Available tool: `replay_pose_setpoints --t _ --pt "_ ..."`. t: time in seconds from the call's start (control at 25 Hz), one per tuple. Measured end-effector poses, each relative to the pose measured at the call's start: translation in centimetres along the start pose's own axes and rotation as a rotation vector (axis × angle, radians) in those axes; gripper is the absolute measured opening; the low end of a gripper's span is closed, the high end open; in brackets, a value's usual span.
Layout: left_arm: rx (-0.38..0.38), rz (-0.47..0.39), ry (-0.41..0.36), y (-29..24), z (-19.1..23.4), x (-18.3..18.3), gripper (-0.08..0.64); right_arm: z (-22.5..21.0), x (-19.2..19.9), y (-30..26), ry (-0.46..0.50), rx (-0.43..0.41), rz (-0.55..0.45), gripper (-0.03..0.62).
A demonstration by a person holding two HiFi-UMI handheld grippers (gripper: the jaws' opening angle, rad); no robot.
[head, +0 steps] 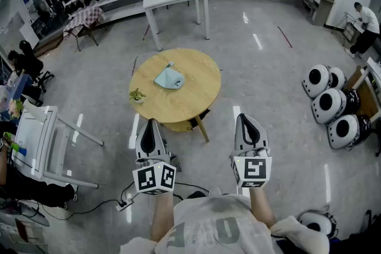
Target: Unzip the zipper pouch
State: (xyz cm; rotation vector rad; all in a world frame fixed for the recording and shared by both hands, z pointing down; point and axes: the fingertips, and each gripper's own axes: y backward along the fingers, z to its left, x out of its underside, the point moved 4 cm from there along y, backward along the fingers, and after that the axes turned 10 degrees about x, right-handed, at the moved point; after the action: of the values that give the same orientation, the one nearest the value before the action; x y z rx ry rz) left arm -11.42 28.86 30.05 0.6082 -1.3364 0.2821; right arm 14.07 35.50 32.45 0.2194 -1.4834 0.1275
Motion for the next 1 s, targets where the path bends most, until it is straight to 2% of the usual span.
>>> replay_pose_setpoints --t 0.36,0.56,1.0 --pt "-0.002 0.002 0.016 -0.5 -0.1 0.3 0.028 0.4 0.4 -0.4 -0.002 -0.026 0.002 0.029" --pt "-0.011 0.0 0.033 -0.2 0.1 0.0 0.028 1.1 -0.1 -0.4 -0.088 -0.092 -0.016 0.029" --pt "-0.1 -0.001 0.107 1.3 3.4 2.0 0.028 4.6 1.9 -0.9 -0.013 -0.209 0.023 0.029"
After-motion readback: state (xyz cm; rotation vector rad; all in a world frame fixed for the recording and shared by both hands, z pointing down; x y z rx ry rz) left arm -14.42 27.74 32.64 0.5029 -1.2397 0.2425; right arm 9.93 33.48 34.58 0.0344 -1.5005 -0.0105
